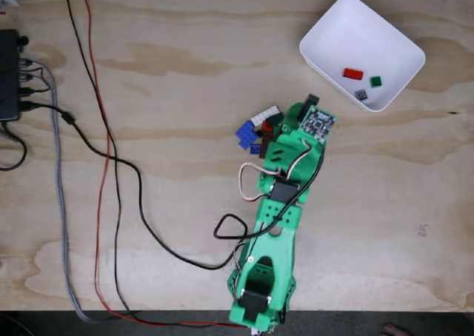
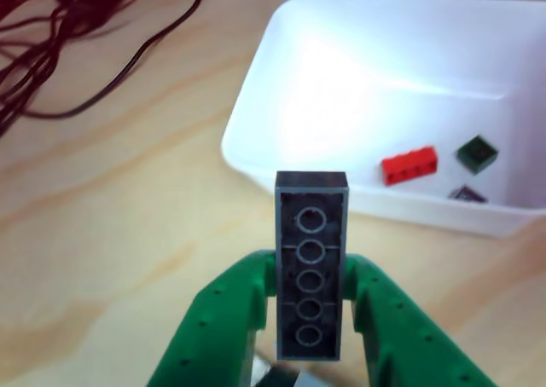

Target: Put all lego bricks in the bin.

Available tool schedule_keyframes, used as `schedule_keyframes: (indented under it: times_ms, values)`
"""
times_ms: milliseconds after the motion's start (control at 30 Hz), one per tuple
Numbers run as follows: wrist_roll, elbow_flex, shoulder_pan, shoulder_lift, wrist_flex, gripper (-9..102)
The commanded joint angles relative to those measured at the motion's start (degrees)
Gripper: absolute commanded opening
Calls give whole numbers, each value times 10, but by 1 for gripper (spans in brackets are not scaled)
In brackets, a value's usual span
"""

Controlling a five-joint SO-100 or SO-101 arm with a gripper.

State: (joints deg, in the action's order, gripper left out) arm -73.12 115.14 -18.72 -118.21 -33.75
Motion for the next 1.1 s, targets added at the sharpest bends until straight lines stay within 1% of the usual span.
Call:
schedule_keyframes:
  times_ms: [0, 100, 167, 300, 333, 400, 500, 600, 667, 733, 800, 900, 933, 967, 1000, 1067]
  values:
    - [3, -178, -57, 246, 70, 0]
    - [-4, -286, -69, 347, 50, 0]
    - [-4, -325, -73, 389, 37, 0]
    - [-1, -344, -78, 414, 28, 3]
    - [1, -344, -79, 413, 28, 7]
    - [-3, -344, -80, 408, 24, 22]
    - [18, -355, -85, 393, 17, 31]
    - [64, -367, -93, 352, 5, 36]
    - [99, -361, -99, 278, -29, 37]
    - [109, -308, -93, 163, -48, 37]
    - [78, -236, -54, 39, -103, 37]
    - [65, -112, 83, -98, -234, 36]
    - [79, -58, 129, -123, -255, 35]
    - [88, -12, 171, -128, -275, 34]
    - [105, 33, 205, -128, -277, 33]
    - [138, 100, 258, -100, -255, 33]
